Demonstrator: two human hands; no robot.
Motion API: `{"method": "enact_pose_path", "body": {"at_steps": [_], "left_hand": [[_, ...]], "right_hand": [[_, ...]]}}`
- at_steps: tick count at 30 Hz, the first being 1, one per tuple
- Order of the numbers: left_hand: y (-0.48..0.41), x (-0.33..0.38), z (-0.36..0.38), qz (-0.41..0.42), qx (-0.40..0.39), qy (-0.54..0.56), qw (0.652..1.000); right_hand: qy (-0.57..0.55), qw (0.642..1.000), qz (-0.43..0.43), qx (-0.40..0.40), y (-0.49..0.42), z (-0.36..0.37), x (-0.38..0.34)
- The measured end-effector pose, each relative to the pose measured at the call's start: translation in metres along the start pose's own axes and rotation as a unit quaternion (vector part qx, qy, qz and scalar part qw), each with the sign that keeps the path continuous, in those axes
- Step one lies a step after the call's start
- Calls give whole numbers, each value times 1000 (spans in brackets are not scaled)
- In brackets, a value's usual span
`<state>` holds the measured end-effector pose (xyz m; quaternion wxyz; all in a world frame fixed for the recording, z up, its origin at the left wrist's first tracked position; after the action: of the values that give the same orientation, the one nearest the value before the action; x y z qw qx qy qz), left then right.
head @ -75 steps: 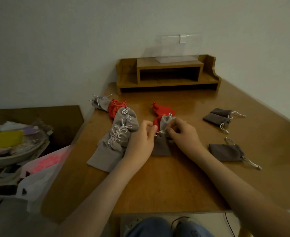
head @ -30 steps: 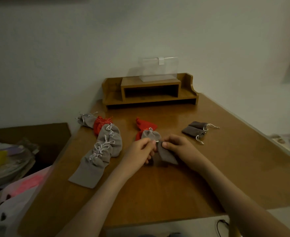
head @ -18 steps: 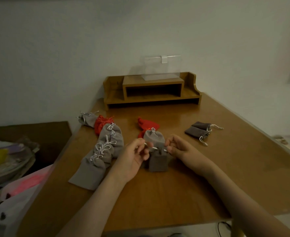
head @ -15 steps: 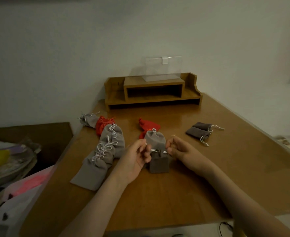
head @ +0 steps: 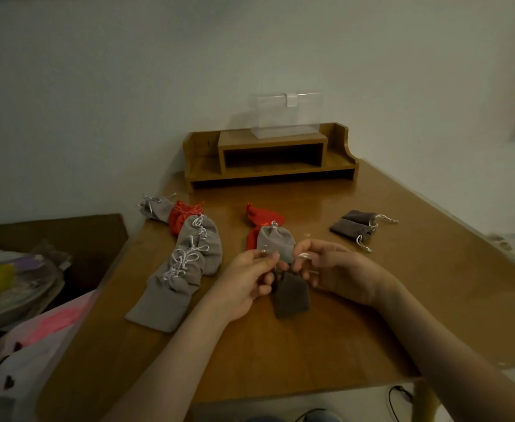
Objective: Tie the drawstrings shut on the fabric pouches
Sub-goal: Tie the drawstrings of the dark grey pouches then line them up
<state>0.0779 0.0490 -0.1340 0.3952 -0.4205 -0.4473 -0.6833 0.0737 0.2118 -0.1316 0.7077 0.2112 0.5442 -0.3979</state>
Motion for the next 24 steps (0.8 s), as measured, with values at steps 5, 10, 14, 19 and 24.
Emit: {"method": "enact_pose_path", "body": {"at_steps": [5,10,14,19,24], "left_hand": [[0,-2,2,-16,-23,-65,998],[-1,-3,3,-9,-11,-97,995],[1,-4,8,4,-27,-129,991],[2,-2,10,10,-20,-121,992],[7,7,6,94,-12,-25,995]], "right_hand": [[63,998,-4,-3,-3,6,4],[110,993,-33,36,-4,4,6],[197,975,-79,67,-6,1,7],[167,973,-112,109,-7,1,-1],[160,965,-104,182,-5,-12,-3]]}}
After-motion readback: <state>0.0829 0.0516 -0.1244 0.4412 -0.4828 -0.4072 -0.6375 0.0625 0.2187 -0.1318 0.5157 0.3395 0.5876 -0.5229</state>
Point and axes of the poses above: each hand's wrist, its own y-axis away from the middle knuckle, its own z-axis out of the palm, x = y × z, the point moved 4 cm from there along -y, towards the middle knuckle, and after that the axes turned 6 degrees about -z, right-handed, at the moved point
